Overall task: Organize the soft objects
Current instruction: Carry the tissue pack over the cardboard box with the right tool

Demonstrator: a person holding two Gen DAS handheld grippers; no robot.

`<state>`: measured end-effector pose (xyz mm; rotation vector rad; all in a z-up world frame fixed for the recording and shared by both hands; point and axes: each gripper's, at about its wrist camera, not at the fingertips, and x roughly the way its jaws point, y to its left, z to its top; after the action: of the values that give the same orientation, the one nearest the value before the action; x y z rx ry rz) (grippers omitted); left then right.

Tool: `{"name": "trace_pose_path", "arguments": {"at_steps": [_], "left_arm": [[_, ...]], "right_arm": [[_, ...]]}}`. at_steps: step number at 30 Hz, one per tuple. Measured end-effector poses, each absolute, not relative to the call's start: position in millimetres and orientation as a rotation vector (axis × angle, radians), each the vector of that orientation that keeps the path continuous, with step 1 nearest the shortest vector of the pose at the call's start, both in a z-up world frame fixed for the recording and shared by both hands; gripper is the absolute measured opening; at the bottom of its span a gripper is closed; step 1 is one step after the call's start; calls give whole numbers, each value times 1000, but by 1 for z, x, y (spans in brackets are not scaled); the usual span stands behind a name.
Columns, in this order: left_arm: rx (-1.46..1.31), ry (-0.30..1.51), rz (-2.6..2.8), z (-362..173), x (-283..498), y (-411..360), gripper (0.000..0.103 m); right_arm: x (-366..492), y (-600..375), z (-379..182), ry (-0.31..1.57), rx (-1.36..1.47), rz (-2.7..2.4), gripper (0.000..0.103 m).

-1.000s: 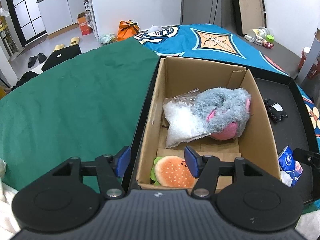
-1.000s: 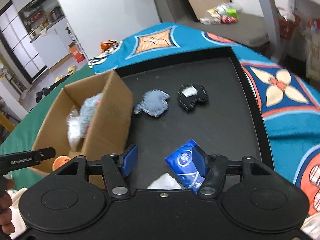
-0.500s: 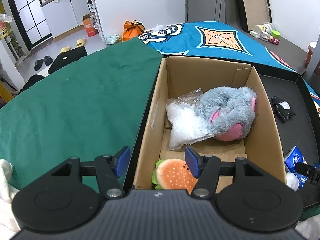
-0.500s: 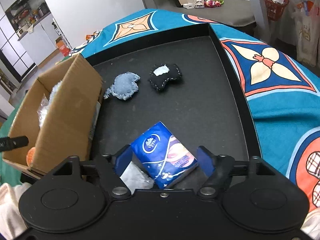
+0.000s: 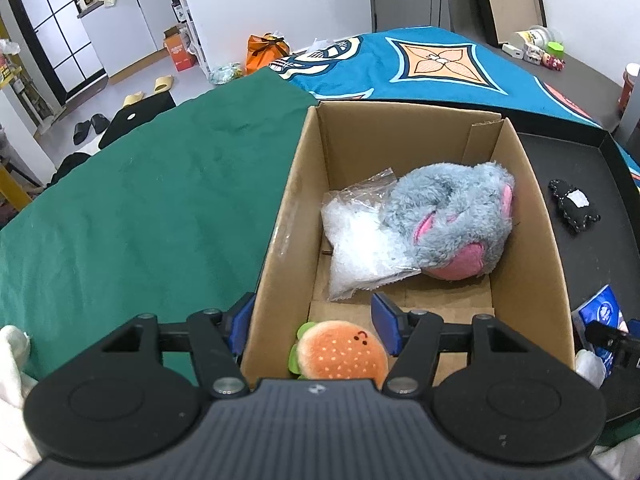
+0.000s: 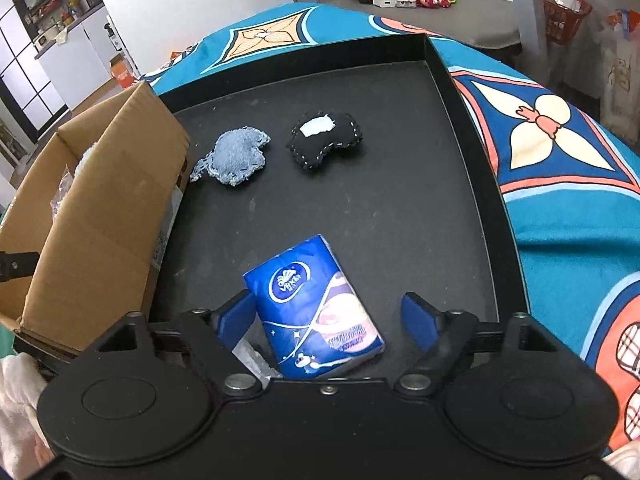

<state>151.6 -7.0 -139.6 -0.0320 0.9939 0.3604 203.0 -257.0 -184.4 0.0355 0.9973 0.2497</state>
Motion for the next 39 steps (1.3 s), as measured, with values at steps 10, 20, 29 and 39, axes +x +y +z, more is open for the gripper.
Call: {"name": "trace_pose_path", "arguments": {"at_steps": [10, 20, 29, 39], "left_arm": [[-20, 995, 375, -141, 154, -11, 64], [-23, 994, 373, -141, 154, -11, 65], [-41, 990, 363, -141, 153, -7, 65], [-57, 972, 363, -138, 150, -3, 65]], "right_arm": [[209, -274, -180, 1006, 105, 192, 52], [208, -256, -178, 976, 23, 256, 75], [207, -259, -182, 1000, 5, 232, 50], [204, -257, -158, 950, 29, 233, 50]]}}
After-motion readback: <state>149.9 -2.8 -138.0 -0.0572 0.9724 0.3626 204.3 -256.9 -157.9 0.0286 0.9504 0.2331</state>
